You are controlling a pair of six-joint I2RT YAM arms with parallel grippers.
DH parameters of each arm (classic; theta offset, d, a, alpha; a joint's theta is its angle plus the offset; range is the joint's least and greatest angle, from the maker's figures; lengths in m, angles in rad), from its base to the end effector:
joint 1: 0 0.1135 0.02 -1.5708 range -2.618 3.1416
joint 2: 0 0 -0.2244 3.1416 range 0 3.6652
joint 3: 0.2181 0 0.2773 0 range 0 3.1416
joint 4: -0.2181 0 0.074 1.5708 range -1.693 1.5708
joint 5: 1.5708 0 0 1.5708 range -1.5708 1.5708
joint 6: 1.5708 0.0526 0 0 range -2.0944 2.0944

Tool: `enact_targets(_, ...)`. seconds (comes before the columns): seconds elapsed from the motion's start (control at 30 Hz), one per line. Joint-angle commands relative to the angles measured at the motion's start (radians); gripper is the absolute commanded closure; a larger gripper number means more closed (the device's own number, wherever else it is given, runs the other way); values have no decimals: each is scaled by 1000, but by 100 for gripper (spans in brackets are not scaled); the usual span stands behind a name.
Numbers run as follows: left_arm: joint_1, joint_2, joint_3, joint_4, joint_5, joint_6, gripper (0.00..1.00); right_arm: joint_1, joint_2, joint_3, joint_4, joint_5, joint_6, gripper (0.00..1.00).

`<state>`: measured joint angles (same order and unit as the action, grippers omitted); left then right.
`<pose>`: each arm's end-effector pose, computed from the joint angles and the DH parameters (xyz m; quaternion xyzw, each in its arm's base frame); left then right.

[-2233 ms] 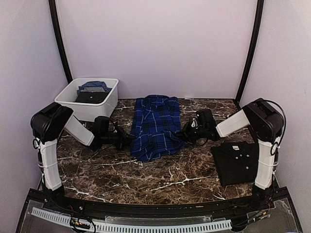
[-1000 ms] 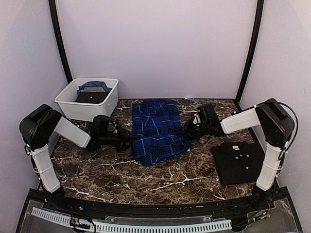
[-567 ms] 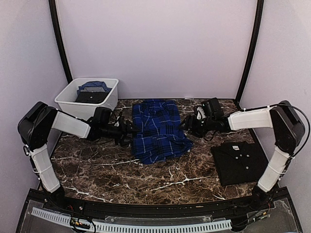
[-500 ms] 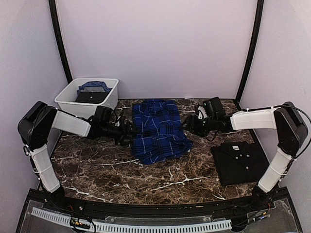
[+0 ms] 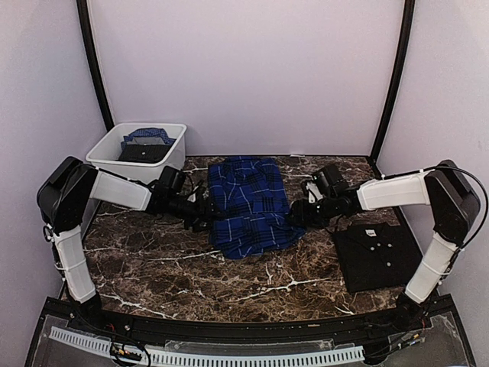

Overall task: Fold and stack the long sleeve shirts
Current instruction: Fold the rectangle-folded shirt at the center of the board.

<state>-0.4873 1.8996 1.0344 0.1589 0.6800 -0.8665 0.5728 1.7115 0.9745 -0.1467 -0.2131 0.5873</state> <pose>0.3389 -0.2170 0.0841 -0.0241 0.8670 -0.4834 0.1182 0.3064 0.2109 0.1012 -0.0290 0.9365 0.2673 0.2253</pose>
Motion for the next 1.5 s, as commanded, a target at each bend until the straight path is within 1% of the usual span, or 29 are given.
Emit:
enact_targets(0.0, -4, -52, 35, -112, -49, 87, 34, 4, -15, -37, -25, 22, -29, 33)
enact_targets(0.03, -4, -65, 38, -135, -58, 114, 28, 4, -21, -46, -24, 27, -30, 31)
enact_targets(0.1, -4, -103, 42, -184, -75, 159, 21, 4, -33, -60, -25, 35, -35, 27)
enact_targets(0.17, -4, -137, 42, -237, -93, 202, 17, 4, -40, -67, -27, 42, -41, 24)
enact_targets(0.27, -11, -190, 26, -299, -120, 255, 15, 4, -47, -71, -29, 47, -53, 21)
enact_targets(0.4, -55, -241, -11, -359, -130, 287, 15, 5, -60, -64, -26, 26, -66, 22)
enact_targets(0.57, -132, -289, -63, -379, -136, 261, 17, 33, -89, -57, -52, 18, -74, 24)
enact_targets(0.7, -186, -298, -94, -373, -146, 240, 19, 84, -121, -62, -89, 96, -107, 24)
enact_targets(0.93, -259, -232, -99, -328, -171, 185, 23, 159, -127, -77, -145, 189, -98, 24)
enact_targets(1.07, -281, -196, -83, -333, -207, 153, 29, 176, -143, -104, -150, 209, -63, 27)
enact_targets(1.17, -291, -188, -70, -350, -250, 147, 31, 176, -155, -131, -129, 204, -44, 32)
enact_targets(1.33, -298, -162, -60, -315, -248, 122, 34, 178, -136, -129, -72, 126, -16, 41)
enact_targets(1.4, -302, -156, -58, -295, -252, 108, 36, 179, -131, -133, -45, 102, 0, 42)
enact_targets(1.47, -303, -152, -62, -267, -255, 86, 41, 178, -122, -136, -20, 78, 18, 45)
